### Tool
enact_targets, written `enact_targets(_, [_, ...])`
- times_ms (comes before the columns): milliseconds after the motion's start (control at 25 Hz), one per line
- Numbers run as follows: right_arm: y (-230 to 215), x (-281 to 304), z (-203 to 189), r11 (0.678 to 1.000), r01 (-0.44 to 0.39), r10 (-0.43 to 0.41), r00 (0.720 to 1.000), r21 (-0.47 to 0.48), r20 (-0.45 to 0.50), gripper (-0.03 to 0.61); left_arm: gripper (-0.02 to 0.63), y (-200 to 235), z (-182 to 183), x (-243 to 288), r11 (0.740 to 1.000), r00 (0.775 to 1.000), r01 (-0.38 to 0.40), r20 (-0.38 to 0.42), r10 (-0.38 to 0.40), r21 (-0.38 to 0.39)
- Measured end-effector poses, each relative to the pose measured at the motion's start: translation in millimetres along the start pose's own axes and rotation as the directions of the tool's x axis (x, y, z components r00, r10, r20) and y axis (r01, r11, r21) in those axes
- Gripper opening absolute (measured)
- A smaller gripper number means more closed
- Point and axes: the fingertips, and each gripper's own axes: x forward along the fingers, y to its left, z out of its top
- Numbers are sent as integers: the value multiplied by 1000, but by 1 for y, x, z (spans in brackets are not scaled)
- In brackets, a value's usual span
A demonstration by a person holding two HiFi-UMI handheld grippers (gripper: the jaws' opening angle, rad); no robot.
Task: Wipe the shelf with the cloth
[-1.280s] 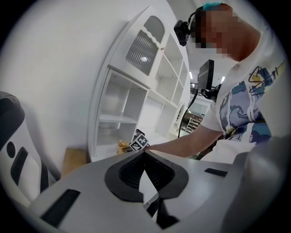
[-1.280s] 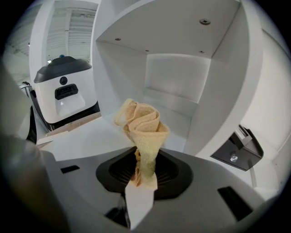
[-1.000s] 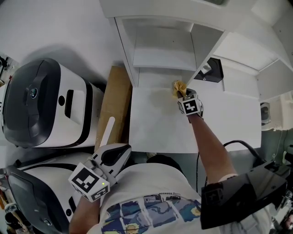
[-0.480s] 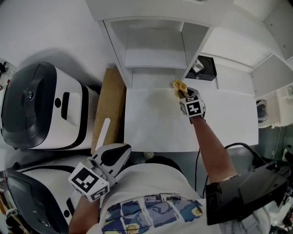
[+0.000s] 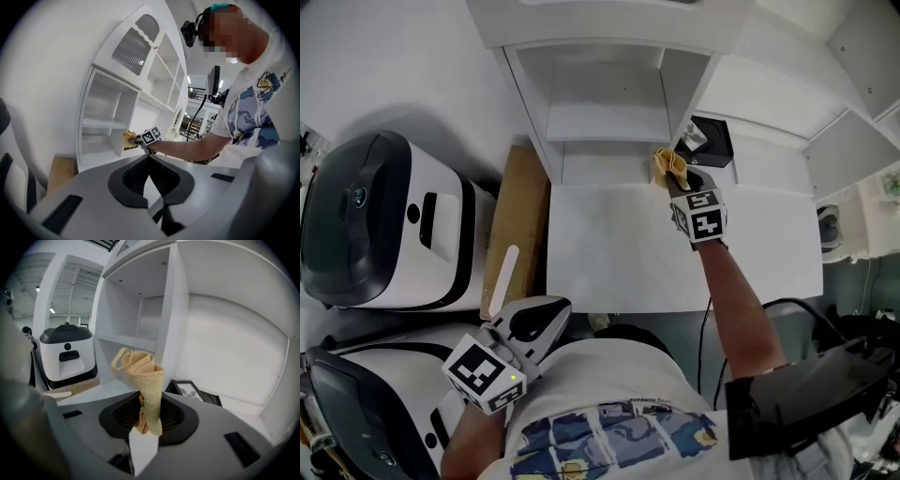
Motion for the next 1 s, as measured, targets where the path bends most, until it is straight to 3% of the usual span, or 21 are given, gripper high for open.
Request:
enact_targets(400, [1,-29,53,999,1,-5,992,33,124,115,12,-3,-7,-10,1000,1000,-22,3,22,-11])
enact_targets(1000, [72,11,88,993,-120,117,983,11,142,115,12,17,-11,-47,994,995,-98,16,98,-40])
